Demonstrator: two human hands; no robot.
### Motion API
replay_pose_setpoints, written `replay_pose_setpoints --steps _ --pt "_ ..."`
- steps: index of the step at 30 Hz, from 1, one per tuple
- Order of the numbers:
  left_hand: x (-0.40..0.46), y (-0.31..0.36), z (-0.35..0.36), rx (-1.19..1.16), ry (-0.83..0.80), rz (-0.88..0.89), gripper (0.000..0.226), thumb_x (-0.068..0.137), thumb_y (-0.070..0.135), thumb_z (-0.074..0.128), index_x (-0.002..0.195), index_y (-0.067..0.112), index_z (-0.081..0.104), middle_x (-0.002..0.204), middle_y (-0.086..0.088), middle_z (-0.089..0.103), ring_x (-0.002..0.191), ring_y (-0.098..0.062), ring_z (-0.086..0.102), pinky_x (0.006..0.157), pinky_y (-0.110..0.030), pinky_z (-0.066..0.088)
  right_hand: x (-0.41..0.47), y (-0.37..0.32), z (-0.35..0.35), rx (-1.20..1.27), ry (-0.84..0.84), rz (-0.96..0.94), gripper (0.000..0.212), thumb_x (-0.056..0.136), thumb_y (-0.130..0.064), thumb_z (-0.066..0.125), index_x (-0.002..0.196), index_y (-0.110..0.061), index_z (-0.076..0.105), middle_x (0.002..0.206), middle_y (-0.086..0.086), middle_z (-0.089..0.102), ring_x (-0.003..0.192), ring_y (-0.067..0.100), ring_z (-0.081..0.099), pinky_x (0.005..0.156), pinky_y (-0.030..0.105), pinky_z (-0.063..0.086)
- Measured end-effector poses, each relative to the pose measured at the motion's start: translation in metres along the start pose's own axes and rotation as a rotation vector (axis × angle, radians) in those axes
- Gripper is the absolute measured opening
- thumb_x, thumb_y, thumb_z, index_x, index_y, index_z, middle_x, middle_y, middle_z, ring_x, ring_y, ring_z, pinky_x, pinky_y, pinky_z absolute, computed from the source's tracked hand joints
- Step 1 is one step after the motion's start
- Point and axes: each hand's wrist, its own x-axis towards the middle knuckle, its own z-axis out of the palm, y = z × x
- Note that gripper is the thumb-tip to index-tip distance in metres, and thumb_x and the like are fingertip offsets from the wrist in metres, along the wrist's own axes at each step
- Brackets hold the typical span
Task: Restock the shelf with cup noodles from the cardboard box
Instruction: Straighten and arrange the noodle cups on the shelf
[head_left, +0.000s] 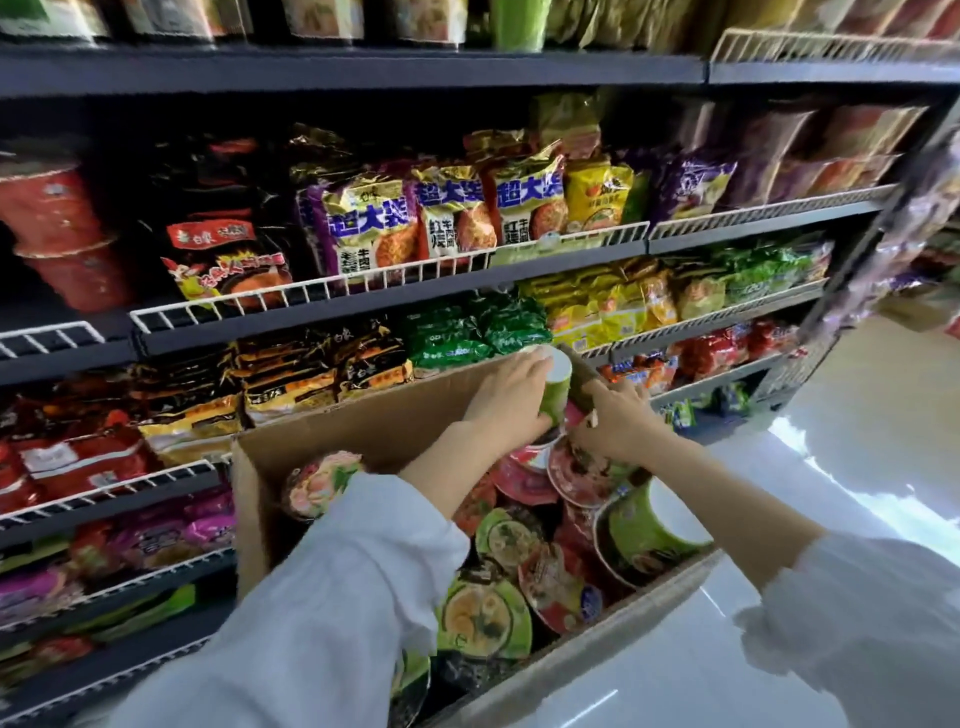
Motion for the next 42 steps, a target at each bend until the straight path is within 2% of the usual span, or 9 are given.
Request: replay_pose_setpoints --steps 5,9,14,17,25,32,35,39,42 --pt "0.04 0.011 0.012 0.3 -0.132 -0.032 0.083 0.087 0.02 0.058 0.151 0.027 0.007 0.154 -0.012 0.02 0.14 -0.032 0.024 0.109 -0.046 0.032 0.011 0.027 -0.002 -0.057 -0.083 -0.092 0.042 0.088 -0.037 0.057 0.121 -0.014 0.047 0.131 0.017 0.041 0.122 0.035 0.038 0.096 0.04 0.034" --pt "0.052 0.013 0.007 0.519 -0.195 -0.098 0.083 0.088 0.026 0.062 0.151 0.032 0.008 0.151 -0.02 0.016 0.138 -0.036 0.021 0.106 -0.046 0.03 0.019 0.038 0.002 -0.035 -0.232 -0.1 0.074 0.083 -0.04 0.066 0.143 -0.024 0.025 0.147 0.017 0.024 0.137 0.04 0.019 0.108 0.053 0.028" --pt "0.061 0.011 0.011 0.444 -0.138 -0.129 0.078 0.079 0.015 0.073 0.14 0.027 0.025 0.151 -0.016 0.016 0.139 -0.04 0.018 0.107 -0.054 0.032 0.024 0.05 0.002 0.062 -0.193 -0.159 0.081 0.079 -0.035 0.071 0.145 -0.029 0.024 0.144 0.018 0.029 0.134 0.041 0.025 0.103 0.05 0.038" --pt "0.06 0.011 0.009 0.314 -0.147 -0.133 0.075 0.073 0.021 0.079 0.13 0.023 0.031 0.133 -0.011 0.037 0.122 -0.04 0.038 0.089 -0.052 0.049 0.026 0.051 0.001 0.109 -0.141 -0.157 0.07 0.079 -0.035 0.07 0.138 -0.026 0.034 0.136 0.016 0.039 0.127 0.039 0.034 0.094 0.046 0.042" --pt "-0.006 -0.01 -0.023 0.248 0.233 -0.306 0.071 0.072 0.043 0.077 0.13 0.029 0.039 0.12 -0.011 0.036 0.113 -0.03 0.037 0.069 -0.032 0.045 0.018 0.016 -0.014 0.289 0.049 -0.154 0.067 0.072 -0.04 0.074 0.129 -0.025 0.04 0.124 0.014 0.043 0.119 0.036 0.039 0.092 0.044 0.045" --pt "-0.095 -0.063 -0.083 0.151 0.539 -0.539 0.073 0.07 0.046 0.076 0.13 0.026 0.04 0.117 -0.01 0.037 0.112 -0.028 0.038 0.075 -0.027 0.042 0.011 -0.084 -0.02 0.503 0.07 -0.193 0.073 0.072 -0.051 0.072 0.128 -0.019 0.037 0.125 0.016 0.048 0.11 0.033 0.049 0.081 0.037 0.044" --pt "-0.142 -0.107 -0.109 0.021 0.654 -0.719 0.078 0.067 0.053 0.077 0.127 0.021 0.039 0.12 -0.011 0.042 0.115 -0.03 0.039 0.085 -0.03 0.036 0.004 -0.143 -0.014 0.715 0.018 -0.153 0.075 0.076 -0.051 0.069 0.133 -0.015 0.034 0.126 0.012 0.048 0.109 0.03 0.05 0.075 0.032 0.039" --pt "-0.212 -0.183 -0.148 -0.306 0.765 -0.928 0.077 0.07 0.058 0.07 0.124 0.011 0.04 0.123 -0.012 0.051 0.116 -0.034 0.046 0.097 -0.041 0.034 -0.002 -0.238 -0.004 1.092 -0.131 -0.021 0.07 0.074 -0.054 0.068 0.12 -0.006 0.049 0.084 0.006 0.065 0.086 0.028 0.059 0.081 0.039 0.051" --pt "-0.262 -0.233 -0.178 -0.584 0.828 -1.015 0.085 0.075 0.054 0.069 0.134 0.007 0.03 0.132 -0.015 0.05 0.122 -0.034 0.047 0.099 -0.04 0.038 -0.014 -0.314 0.004 1.395 -0.348 0.082 0.091 0.05 -0.064 0.075 0.123 -0.014 0.054 0.107 0.012 0.067 0.095 0.035 0.064 0.081 0.049 0.055"
